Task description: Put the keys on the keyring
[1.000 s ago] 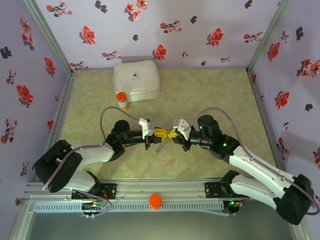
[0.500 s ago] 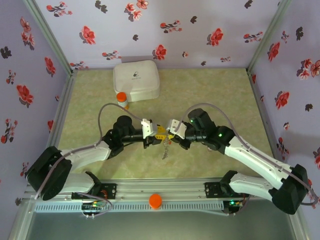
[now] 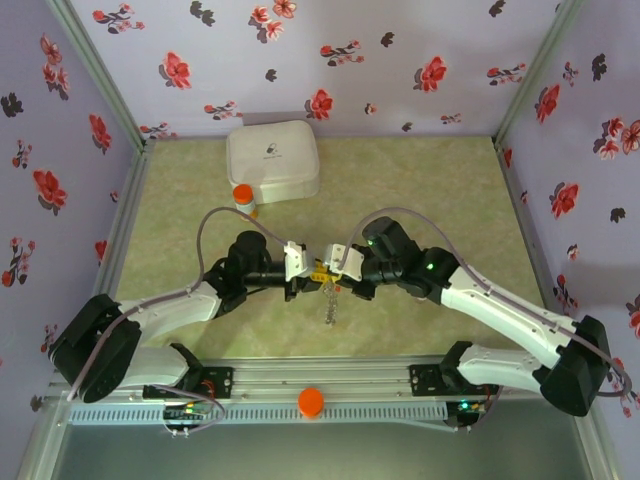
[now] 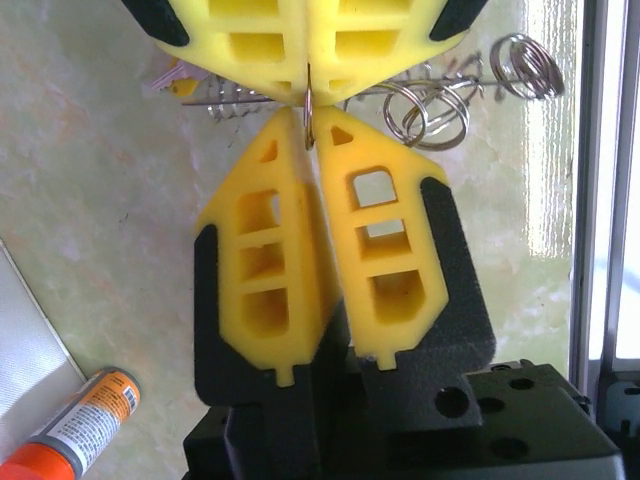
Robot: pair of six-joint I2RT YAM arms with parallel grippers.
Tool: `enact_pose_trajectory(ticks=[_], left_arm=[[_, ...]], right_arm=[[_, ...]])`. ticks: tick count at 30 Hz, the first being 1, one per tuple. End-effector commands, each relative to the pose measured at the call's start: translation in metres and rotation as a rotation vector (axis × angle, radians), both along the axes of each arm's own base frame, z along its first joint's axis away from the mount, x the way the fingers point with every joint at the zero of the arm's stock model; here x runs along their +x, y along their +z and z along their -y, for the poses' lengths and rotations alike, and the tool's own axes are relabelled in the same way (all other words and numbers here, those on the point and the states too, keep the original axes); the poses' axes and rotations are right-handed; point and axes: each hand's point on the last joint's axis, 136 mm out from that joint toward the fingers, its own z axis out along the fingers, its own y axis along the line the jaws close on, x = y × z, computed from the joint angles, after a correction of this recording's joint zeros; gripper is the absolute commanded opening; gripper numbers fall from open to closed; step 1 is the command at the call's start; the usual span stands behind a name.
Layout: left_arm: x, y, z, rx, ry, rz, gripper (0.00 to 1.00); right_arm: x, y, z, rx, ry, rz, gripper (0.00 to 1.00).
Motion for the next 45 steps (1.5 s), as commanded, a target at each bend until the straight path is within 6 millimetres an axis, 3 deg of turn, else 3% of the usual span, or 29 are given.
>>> enact_pose_trajectory(ticks=[1, 5, 9, 12, 18, 25, 36, 45], left_arm=[[0.002, 0.017, 0.004, -0.032, -0.018, 0.031, 0.10], [0.000, 0.020, 0.004, -0.046, -0.021, 0.039, 0.00], [0.001, 0.026, 0.001, -0.103, 0.000, 0.045, 0.00], [0.002, 0.032, 0.001, -0.160, 0.015, 0.035, 0.00], [0.004, 0.047, -0.005, -0.274, 0.044, 0.016, 0.00], [-0.004, 0.044, -0.005, -0.275, 0.014, -0.044, 0.00], [-0.005, 0.045, -0.005, -0.281, 0.005, -0.058, 0.00], [-0.003, 0.041, -0.005, -0.269, 0.007, -0.058, 0.00]], right_arm=[[-0.002, 0.014, -0.013, 0.043, 0.034, 0.023, 0.00], [0.001, 0.016, -0.012, 0.073, 0.006, 0.037, 0.00], [0.010, 0.020, 0.000, 0.187, -0.085, 0.032, 0.20], [0.010, 0.021, 0.012, 0.298, -0.123, -0.024, 0.25], [-0.003, 0.019, 0.020, 0.393, -0.150, -0.092, 0.25], [-0.007, 0.040, 0.019, 0.488, -0.132, -0.068, 0.25], [-0.002, 0.050, 0.010, 0.503, -0.110, -0.063, 0.24], [0.002, 0.056, 0.016, 0.489, -0.135, -0.001, 0.25]])
